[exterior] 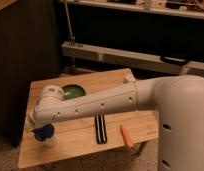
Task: Place the white sponge in the ceramic cup
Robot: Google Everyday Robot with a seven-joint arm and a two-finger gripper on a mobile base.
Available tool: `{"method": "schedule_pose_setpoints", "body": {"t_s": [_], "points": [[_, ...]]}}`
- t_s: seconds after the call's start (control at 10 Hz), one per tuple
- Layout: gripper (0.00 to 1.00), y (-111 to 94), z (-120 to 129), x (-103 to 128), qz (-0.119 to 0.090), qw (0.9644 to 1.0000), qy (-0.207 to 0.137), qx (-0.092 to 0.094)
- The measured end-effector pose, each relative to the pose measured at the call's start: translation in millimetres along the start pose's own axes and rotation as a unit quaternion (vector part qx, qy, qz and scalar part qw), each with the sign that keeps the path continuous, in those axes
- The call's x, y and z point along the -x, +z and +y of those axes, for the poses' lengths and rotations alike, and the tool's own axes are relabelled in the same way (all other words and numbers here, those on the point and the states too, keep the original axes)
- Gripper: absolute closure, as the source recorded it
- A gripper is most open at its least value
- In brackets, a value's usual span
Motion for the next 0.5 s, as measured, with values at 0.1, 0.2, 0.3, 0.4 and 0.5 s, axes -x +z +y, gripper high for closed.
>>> {"method": "schedule_pose_setpoints", "body": {"t_s": [0.1,0.2,0.3,0.4,0.5], "points": [[0.20,-3.0,-0.6,0.3,0.001,1.0000,0.001,-0.003],[0.20,-8.1,-1.6,-0.3,0.003,1.0000,0.002,-0.007],[0.20,-12.9,-2.0,-1.5,0.004,0.9999,0.005,-0.008],[0.20,-20.0,-3.2,-4.5,0.008,0.9999,0.009,-0.009],[0.20,-25.1,-2.9,-6.2,0.010,0.9998,0.013,-0.009]]}}
